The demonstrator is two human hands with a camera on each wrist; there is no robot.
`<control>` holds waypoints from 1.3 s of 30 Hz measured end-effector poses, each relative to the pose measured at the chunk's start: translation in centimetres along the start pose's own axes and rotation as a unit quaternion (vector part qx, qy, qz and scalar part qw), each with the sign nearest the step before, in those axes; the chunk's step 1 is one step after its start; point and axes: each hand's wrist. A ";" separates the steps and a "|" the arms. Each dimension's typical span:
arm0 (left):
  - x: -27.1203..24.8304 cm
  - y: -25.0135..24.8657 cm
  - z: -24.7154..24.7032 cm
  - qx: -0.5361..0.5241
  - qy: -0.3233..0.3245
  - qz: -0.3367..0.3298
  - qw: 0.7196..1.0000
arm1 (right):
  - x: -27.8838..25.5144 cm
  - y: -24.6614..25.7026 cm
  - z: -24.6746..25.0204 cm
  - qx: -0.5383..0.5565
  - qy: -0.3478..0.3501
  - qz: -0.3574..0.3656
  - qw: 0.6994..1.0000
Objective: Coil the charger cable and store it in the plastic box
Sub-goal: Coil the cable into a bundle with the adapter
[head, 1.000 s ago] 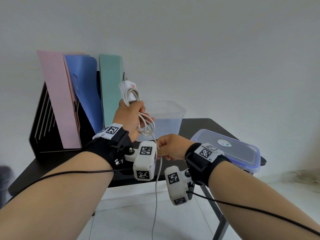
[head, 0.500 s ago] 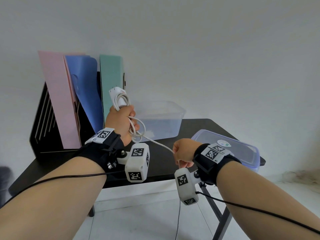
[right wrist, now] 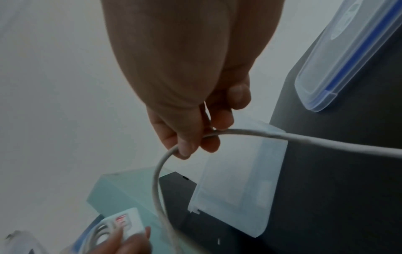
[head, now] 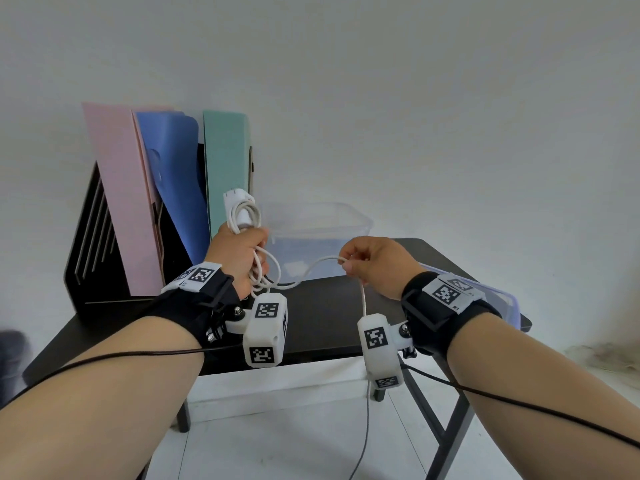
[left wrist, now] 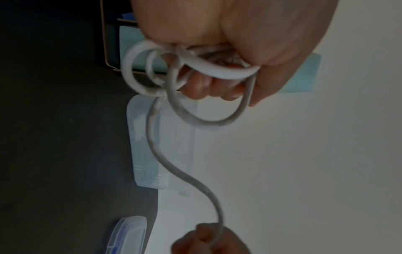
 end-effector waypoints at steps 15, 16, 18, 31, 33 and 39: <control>-2.4 0.9 -2.1 0.027 0.181 -0.003 0.983 | 1.2 4.1 -1.2 0.107 -0.057 0.032 0.992; -2.5 0.9 -2.2 0.048 0.191 -0.007 0.980 | 1.3 4.1 -1.3 0.114 -0.058 0.028 0.991; -2.6 0.9 -2.5 0.096 0.183 -0.015 0.978 | 1.4 4.2 -1.5 0.125 -0.060 0.024 0.990; -1.7 0.6 -1.9 0.041 0.084 0.008 0.996 | 1.0 2.3 -2.3 0.148 -0.069 0.014 0.987; -1.7 0.7 -1.9 0.059 0.100 0.014 0.993 | 1.1 2.6 -2.3 0.154 -0.072 0.019 0.985; -2.0 1.4 -1.8 0.087 0.129 0.021 0.988 | 1.2 3.5 -2.1 0.137 -0.072 0.024 0.988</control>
Point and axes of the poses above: each hand's wrist, its own x-axis towards the middle knuckle, its own z-axis out of the back of the hand, y = z × x, and after that the axes turned 7 degrees about y, right-handed
